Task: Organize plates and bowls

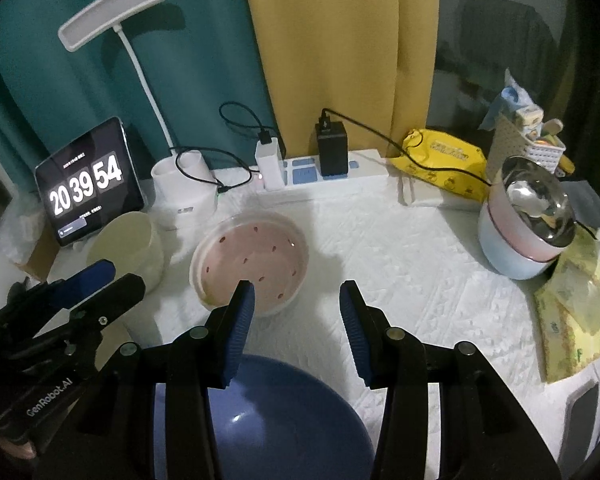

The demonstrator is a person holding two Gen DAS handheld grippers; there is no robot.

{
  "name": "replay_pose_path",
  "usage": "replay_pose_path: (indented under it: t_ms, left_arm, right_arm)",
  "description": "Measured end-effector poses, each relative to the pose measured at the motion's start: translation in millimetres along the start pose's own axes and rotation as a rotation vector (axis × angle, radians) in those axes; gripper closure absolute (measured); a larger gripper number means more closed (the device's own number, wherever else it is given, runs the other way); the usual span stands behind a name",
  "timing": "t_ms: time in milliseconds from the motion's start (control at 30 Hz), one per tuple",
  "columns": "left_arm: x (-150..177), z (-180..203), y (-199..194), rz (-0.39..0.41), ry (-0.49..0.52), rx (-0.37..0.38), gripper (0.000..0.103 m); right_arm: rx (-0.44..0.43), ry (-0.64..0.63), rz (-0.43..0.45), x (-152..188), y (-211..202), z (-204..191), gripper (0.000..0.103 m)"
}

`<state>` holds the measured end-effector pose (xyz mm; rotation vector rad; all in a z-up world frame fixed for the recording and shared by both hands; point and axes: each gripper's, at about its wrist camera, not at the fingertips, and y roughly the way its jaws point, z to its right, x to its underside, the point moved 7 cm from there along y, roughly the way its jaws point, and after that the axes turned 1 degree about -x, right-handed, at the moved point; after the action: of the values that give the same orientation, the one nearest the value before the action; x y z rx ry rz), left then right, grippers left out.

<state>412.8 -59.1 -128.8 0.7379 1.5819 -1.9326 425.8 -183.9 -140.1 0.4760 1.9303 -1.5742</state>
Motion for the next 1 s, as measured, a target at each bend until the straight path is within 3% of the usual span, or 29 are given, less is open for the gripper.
replay_pose_path:
  t_ms: [633,1000]
  left_arm:
    - [15,-12,73,-0.176,-0.035,-0.022,0.058]
    - [17,-13,90,-0.211,-0.022,-0.033,0.058]
  right_arm:
    - [-0.009,0.169,-0.144,8,74,14,0.056]
    - [-0.043,0.197,-0.191,14,101,11,0.061]
